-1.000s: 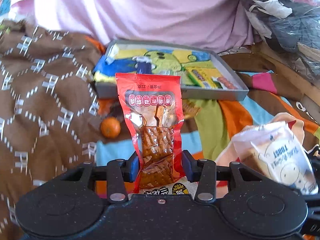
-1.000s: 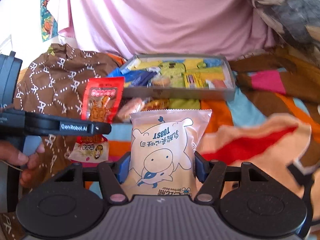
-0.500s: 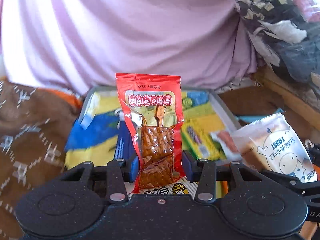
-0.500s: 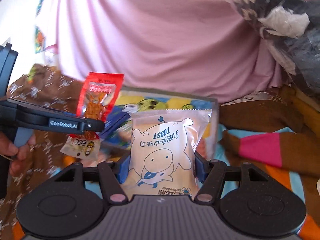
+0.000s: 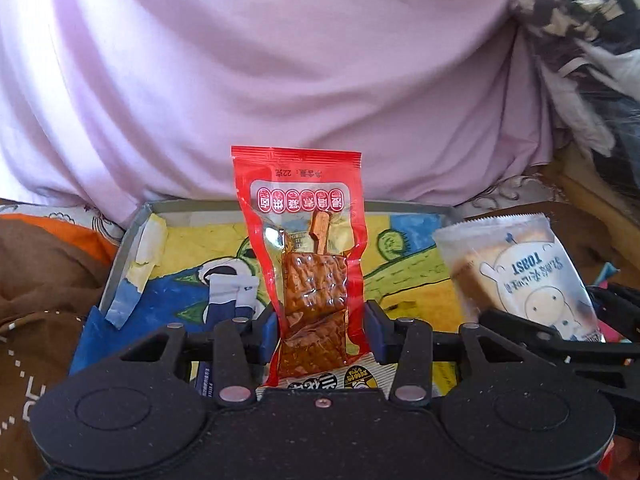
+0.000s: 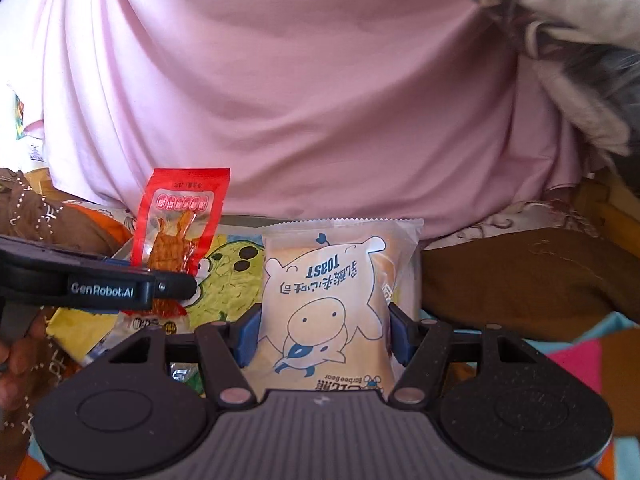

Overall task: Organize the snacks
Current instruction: 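Carry the red pack with left tool while right tool carries TOAST bag over tray, then open both tools to release the red pack and TOAST bag into the tray, then withdraw both tools from the tray back over the remaining snacks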

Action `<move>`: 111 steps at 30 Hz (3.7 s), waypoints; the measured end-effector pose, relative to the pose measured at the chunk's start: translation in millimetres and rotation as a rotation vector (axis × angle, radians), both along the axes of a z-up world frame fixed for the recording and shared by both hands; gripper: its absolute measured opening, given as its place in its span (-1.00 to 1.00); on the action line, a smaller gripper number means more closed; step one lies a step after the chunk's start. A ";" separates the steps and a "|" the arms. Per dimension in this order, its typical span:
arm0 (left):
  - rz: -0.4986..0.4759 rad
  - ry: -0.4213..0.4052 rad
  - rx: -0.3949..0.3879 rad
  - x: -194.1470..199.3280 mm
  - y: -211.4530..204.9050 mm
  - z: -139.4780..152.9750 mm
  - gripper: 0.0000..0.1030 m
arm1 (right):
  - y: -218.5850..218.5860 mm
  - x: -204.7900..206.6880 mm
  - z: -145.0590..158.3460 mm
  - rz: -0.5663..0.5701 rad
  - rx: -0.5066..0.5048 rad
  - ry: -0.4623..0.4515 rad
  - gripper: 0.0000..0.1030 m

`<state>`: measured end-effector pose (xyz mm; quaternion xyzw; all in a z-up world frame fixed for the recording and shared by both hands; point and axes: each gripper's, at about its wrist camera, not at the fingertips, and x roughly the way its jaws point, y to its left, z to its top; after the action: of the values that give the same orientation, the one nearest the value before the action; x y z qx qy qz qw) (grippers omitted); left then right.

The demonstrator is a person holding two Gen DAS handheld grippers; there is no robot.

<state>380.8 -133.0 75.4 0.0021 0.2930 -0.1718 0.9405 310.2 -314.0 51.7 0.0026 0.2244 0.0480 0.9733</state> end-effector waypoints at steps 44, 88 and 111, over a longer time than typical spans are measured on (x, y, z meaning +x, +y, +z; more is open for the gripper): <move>0.191 -0.183 -0.139 -129.2 63.0 38.5 0.98 | 24.4 -126.2 47.7 -0.022 0.005 -0.227 1.00; 0.209 0.046 -0.014 -265.6 152.2 -66.8 0.98 | 109.0 -237.7 -55.3 0.135 -0.032 0.139 1.00; 0.173 -0.037 -0.058 -203.1 135.9 -91.0 0.98 | 111.3 -183.8 -57.7 0.130 -0.178 0.180 1.00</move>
<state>177.7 2.8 -15.5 -0.0472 0.2695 -0.0984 0.9568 126.4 -202.8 -5.9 -0.0941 0.3141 0.0904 0.9404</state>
